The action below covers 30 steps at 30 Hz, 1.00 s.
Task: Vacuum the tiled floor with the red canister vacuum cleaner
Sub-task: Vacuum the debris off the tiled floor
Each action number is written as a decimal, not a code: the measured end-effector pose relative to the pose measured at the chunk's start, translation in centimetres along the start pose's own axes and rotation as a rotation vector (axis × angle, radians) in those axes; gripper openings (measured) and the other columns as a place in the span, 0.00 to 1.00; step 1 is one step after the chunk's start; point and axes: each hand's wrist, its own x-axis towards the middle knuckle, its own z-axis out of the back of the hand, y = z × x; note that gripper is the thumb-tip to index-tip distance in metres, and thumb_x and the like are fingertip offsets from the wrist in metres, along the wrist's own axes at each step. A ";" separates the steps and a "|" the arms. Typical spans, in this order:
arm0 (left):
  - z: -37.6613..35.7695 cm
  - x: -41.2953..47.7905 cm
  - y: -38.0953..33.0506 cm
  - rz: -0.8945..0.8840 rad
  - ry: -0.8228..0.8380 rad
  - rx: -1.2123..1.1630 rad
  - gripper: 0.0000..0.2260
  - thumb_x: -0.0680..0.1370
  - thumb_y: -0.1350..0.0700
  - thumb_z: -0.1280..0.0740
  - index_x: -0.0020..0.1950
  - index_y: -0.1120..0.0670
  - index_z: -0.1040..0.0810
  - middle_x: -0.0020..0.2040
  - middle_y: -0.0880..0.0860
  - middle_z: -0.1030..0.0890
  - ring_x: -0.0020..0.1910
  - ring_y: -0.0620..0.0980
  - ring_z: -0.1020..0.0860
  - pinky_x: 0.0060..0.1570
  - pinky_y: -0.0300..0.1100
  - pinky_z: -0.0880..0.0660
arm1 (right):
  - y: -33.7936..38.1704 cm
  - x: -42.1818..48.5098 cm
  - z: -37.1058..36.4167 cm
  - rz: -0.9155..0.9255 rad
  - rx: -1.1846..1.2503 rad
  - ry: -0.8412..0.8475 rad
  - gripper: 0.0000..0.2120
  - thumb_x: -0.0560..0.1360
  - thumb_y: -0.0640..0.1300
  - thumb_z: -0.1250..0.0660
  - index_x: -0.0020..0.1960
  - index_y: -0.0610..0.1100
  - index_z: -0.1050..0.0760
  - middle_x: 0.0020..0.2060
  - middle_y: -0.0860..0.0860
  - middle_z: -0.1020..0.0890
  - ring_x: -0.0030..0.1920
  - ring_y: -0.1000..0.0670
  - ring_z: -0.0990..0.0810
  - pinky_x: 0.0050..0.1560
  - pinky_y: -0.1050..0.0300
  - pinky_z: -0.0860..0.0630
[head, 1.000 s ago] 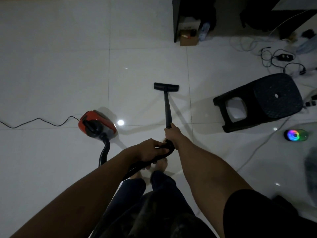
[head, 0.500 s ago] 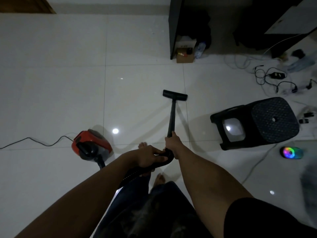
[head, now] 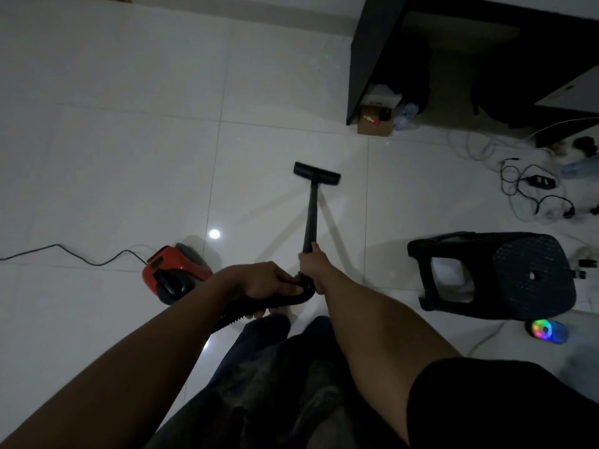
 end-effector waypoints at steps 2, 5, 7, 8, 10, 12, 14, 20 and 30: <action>1.6 0.1 -0.3 -0.007 -0.019 -0.020 0.22 0.79 0.40 0.34 0.70 0.48 0.25 0.36 0.55 0.18 0.27 0.52 0.21 0.27 0.43 0.23 | 1.9 1.0 0.0 0.007 -0.027 -0.007 0.29 0.81 0.45 0.44 0.80 0.54 0.50 0.64 0.44 0.26 0.57 0.42 0.22 0.59 0.46 0.23; 3.3 0.3 -0.6 -0.011 -0.038 -0.055 0.22 0.79 0.41 0.34 0.70 0.47 0.25 0.36 0.56 0.18 0.26 0.52 0.21 0.27 0.43 0.23 | 4.0 2.1 -0.2 -0.015 -0.019 -0.004 0.30 0.81 0.44 0.44 0.80 0.56 0.51 0.64 0.44 0.26 0.57 0.43 0.22 0.59 0.44 0.23; 4.0 0.5 -0.8 -0.015 -0.043 -0.076 0.21 0.79 0.41 0.34 0.70 0.48 0.25 0.36 0.56 0.19 0.26 0.51 0.22 0.26 0.42 0.24 | 5.0 2.7 0.0 -0.024 -0.018 0.002 0.30 0.81 0.44 0.44 0.80 0.56 0.51 0.64 0.44 0.26 0.57 0.42 0.22 0.59 0.44 0.23; 4.4 0.6 -1.0 -0.015 -0.050 -0.088 0.21 0.79 0.41 0.34 0.70 0.48 0.25 0.36 0.56 0.19 0.26 0.51 0.22 0.26 0.42 0.24 | 5.6 3.0 0.1 -0.027 -0.024 0.003 0.30 0.82 0.44 0.44 0.80 0.56 0.51 0.64 0.44 0.25 0.57 0.42 0.22 0.59 0.44 0.22; 5.4 1.0 -1.6 -0.024 -0.060 -0.101 0.21 0.79 0.41 0.34 0.69 0.48 0.25 0.36 0.56 0.19 0.25 0.51 0.22 0.26 0.42 0.23 | 7.1 3.7 0.7 -0.027 -0.042 -0.003 0.29 0.82 0.44 0.44 0.80 0.56 0.51 0.64 0.43 0.26 0.58 0.42 0.22 0.59 0.45 0.22; 6.5 1.6 -2.3 -0.032 -0.063 -0.118 0.20 0.79 0.40 0.34 0.68 0.48 0.24 0.36 0.57 0.20 0.25 0.51 0.22 0.27 0.43 0.23 | 8.6 4.4 1.5 -0.028 -0.064 -0.003 0.29 0.83 0.44 0.44 0.80 0.56 0.52 0.64 0.42 0.26 0.58 0.42 0.22 0.59 0.45 0.23; 7.7 2.5 -3.0 -0.031 -0.061 -0.135 0.21 0.78 0.40 0.33 0.69 0.47 0.25 0.37 0.58 0.20 0.25 0.51 0.22 0.27 0.43 0.23 | 9.9 5.3 2.3 -0.018 -0.105 0.000 0.29 0.82 0.45 0.44 0.80 0.55 0.50 0.65 0.42 0.26 0.61 0.41 0.24 0.63 0.43 0.25; 13.6 5.3 -7.4 -0.034 -0.080 -0.163 0.24 0.76 0.38 0.32 0.70 0.44 0.26 0.33 0.54 0.19 0.25 0.52 0.22 0.27 0.45 0.22 | 15.5 10.0 5.8 0.081 -0.114 -0.011 0.30 0.78 0.42 0.41 0.78 0.47 0.46 0.73 0.41 0.35 0.72 0.41 0.34 0.71 0.45 0.34; 26.1 11.1 -18.8 -0.027 -0.137 -0.204 0.24 0.79 0.41 0.33 0.74 0.45 0.30 0.35 0.55 0.20 0.25 0.52 0.22 0.32 0.47 0.21 | 30.2 19.1 13.8 0.003 -0.036 0.013 0.30 0.82 0.47 0.44 0.80 0.59 0.52 0.62 0.43 0.24 0.53 0.41 0.19 0.55 0.44 0.20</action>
